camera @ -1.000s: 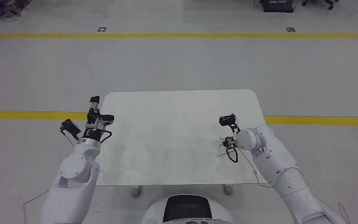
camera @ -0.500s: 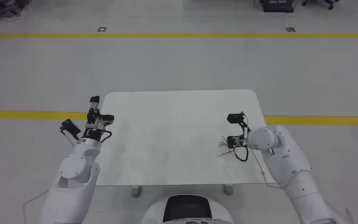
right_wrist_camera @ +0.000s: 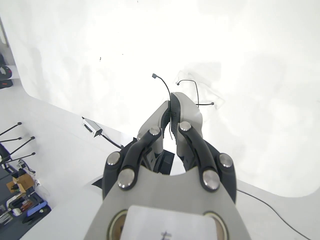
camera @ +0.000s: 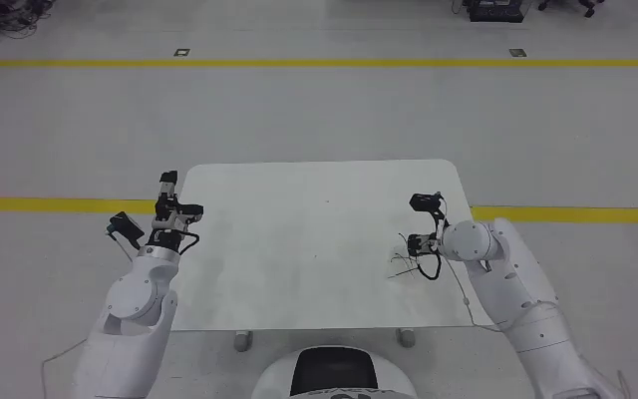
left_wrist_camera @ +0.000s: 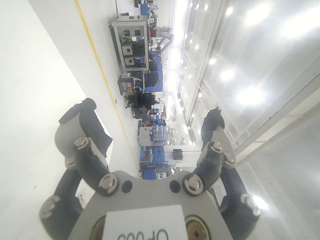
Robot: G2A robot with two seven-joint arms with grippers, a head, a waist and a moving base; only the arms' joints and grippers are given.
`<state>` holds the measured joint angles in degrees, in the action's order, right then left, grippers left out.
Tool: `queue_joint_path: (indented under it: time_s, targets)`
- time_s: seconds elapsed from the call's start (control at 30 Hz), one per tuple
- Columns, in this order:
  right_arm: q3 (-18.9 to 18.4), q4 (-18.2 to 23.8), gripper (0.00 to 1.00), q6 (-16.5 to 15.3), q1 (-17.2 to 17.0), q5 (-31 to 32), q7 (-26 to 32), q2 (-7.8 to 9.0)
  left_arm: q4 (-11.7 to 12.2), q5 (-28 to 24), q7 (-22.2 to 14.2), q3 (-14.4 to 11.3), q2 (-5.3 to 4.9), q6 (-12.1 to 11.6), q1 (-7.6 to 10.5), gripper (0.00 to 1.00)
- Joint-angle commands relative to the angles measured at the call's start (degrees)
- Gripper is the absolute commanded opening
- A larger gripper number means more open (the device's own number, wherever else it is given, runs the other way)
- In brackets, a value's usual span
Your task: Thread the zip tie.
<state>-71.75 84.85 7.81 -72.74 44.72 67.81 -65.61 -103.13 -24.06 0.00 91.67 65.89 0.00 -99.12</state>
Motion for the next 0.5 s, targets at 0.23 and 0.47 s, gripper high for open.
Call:
queue_joint_path:
  time_s: [0.23, 0.47]
  targets:
    - [4.4, -1.3, 0.0, 7.4, 6.2, -1.2, 4.5, -1.16, 0.0, 0.0, 0.0, 0.0, 0.0, 0.0, 0.0, 1.0]
    - [4.4, -1.3, 0.0, 7.4, 6.2, -1.2, 4.5, -1.16, 0.0, 0.0, 0.0, 0.0, 0.0, 0.0, 0.0, 1.0]
